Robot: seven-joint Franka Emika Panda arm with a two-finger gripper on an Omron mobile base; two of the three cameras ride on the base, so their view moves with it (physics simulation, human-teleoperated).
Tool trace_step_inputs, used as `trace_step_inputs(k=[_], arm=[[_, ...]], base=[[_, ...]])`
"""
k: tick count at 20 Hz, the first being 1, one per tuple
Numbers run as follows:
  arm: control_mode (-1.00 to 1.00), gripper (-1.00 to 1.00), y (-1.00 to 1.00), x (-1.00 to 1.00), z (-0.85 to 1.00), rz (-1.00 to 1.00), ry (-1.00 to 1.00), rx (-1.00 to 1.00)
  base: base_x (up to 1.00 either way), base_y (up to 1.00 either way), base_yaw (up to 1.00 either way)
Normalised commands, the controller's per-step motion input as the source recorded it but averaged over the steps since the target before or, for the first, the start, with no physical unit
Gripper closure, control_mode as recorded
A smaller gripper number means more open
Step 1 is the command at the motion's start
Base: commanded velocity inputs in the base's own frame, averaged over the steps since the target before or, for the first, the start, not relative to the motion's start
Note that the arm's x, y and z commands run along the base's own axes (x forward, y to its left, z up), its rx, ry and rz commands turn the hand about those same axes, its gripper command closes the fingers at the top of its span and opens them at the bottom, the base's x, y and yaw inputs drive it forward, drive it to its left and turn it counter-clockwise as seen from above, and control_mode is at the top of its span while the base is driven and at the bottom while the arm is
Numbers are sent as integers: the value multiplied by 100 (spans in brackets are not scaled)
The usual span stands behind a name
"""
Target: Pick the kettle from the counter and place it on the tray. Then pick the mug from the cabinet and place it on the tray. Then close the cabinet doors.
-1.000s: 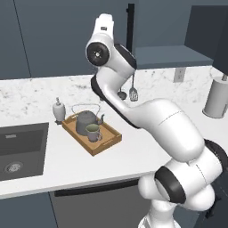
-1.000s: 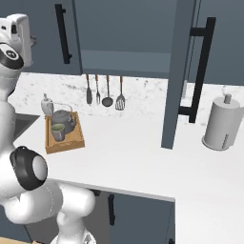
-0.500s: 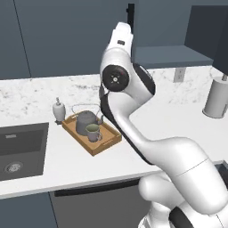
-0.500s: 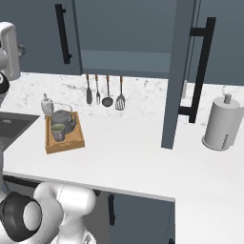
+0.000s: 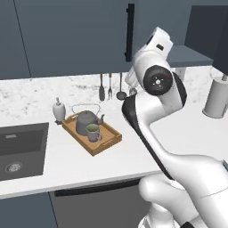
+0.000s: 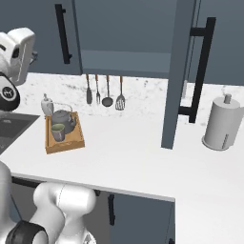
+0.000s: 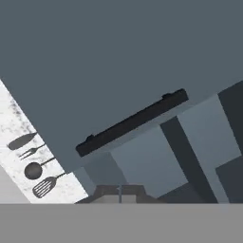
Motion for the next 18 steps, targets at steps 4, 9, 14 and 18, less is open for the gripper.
trace_step_inputs(k=[4,9,14,18], arm=[[-100,100,-47,-36,0,0,0,30],[-100,100,-36,-50,-11,-9,-2,39],[-100,100,-3,-13,-10,-19,-9,47],[-100,100,-1,-1,-15,-13,-16,52]], base=[[0,0,0],[0,0,0],[0,0,0],[0,0,0]])
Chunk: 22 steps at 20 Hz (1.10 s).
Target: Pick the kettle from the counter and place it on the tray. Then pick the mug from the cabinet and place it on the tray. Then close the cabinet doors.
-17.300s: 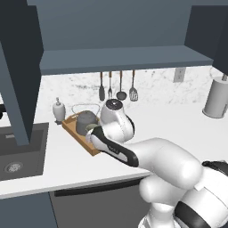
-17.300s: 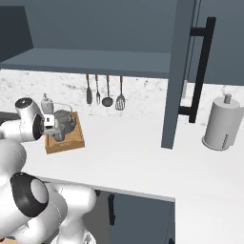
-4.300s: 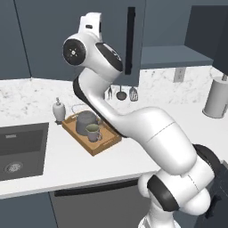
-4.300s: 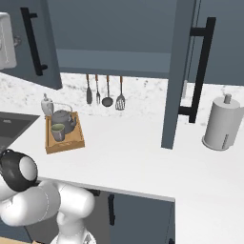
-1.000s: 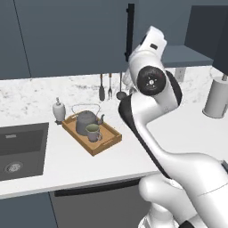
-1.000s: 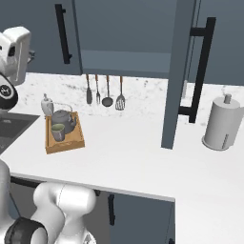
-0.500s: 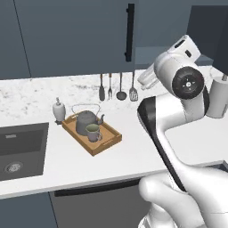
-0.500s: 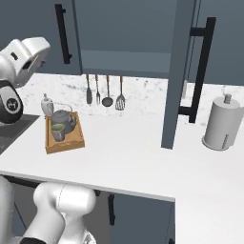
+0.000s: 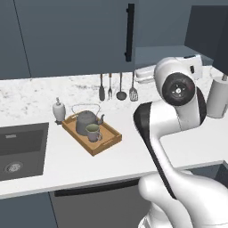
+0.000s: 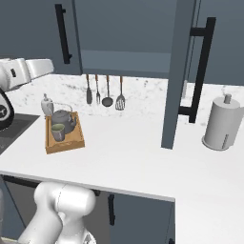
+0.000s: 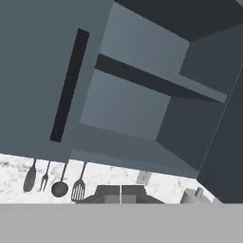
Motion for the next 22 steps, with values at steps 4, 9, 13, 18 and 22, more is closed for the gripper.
trace_step_inputs(k=[4,9,13,18,22], arm=[[-100,100,-22,-5,-15,-5,-14,42],[-100,100,-32,-4,-6,0,0,21],[-100,100,-23,0,-38,0,-13,39],[-100,100,-23,0,-67,0,-19,31],[-100,100,-42,0,-67,1,-17,37]], base=[[0,0,0],[0,0,0],[0,0,0],[0,0,0],[0,0,0]])
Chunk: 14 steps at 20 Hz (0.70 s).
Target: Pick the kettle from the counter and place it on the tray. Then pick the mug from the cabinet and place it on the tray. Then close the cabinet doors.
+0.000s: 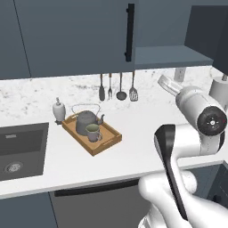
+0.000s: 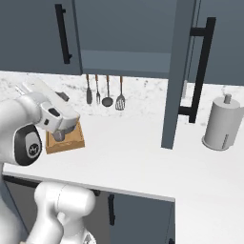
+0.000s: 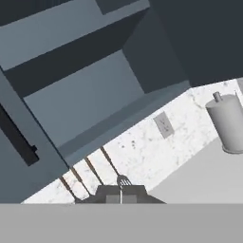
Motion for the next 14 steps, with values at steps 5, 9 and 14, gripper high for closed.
trace_step_inputs(k=[5,9,14], arm=[[-100,100,-66,0,-49,4,-10,48],[-100,100,-58,0,-36,2,-1,36],[-100,100,-26,0,-65,0,-4,17]], base=[[0,0,0],[0,0,0],[0,0,0]])
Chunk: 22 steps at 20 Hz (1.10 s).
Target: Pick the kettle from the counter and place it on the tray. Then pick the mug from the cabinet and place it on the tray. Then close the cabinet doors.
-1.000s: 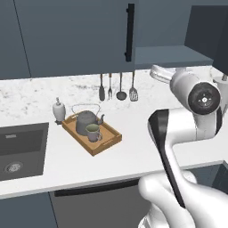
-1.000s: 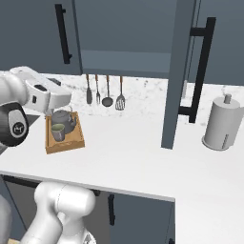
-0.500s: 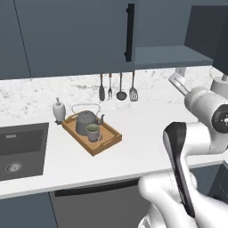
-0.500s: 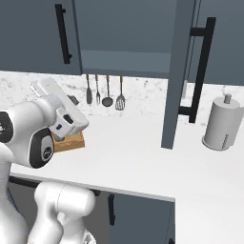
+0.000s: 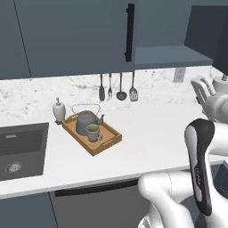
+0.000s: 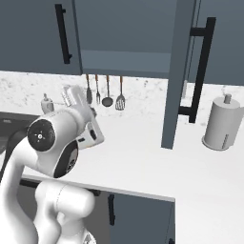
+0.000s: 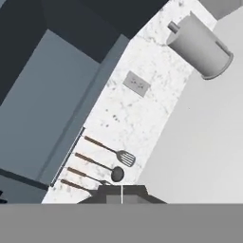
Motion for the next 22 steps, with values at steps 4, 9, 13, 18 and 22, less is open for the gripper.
trace_step_inputs(k=[4,9,13,18,22], arm=[[-100,100,-14,2,-61,0,-6,17],[-100,100,-20,4,-51,0,-7,19],[-100,100,-18,3,-55,0,-16,17],[-100,100,-24,5,-41,0,-14,20],[-100,100,-30,2,-24,0,-8,22]], base=[[0,0,0],[0,0,0],[0,0,0],[0,0,0],[0,0,0]])
